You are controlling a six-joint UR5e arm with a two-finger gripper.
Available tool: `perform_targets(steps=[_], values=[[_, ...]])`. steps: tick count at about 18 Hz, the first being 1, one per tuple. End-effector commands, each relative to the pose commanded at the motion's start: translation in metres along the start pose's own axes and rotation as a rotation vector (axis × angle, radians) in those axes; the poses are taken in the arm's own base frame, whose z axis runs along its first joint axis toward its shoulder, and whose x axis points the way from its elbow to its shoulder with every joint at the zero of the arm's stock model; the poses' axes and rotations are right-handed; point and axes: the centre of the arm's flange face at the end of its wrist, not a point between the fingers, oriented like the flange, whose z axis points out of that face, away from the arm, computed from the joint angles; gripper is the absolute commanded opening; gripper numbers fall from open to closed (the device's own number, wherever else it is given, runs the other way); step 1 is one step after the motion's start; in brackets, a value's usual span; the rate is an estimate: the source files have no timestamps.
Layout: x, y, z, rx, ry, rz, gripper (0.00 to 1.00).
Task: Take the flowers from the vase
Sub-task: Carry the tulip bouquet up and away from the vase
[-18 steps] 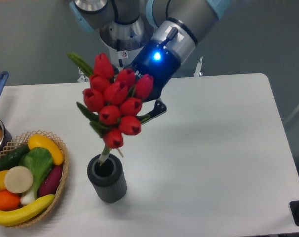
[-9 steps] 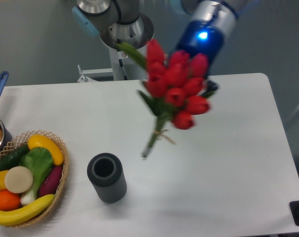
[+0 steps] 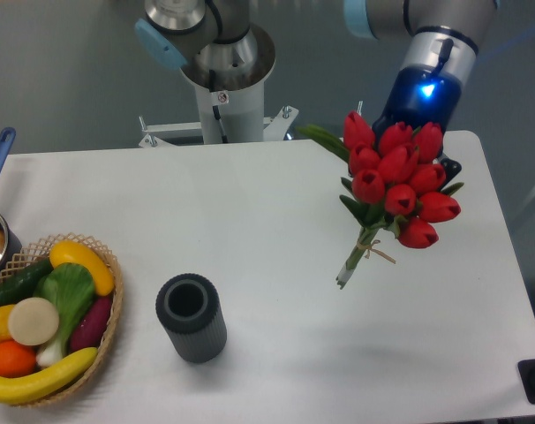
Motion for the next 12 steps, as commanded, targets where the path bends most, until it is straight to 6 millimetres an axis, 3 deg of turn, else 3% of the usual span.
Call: perform_targets(steps=[12], values=[[0.0, 0.011, -0.006, -0.004, -0.008, -0.021, 0.42]])
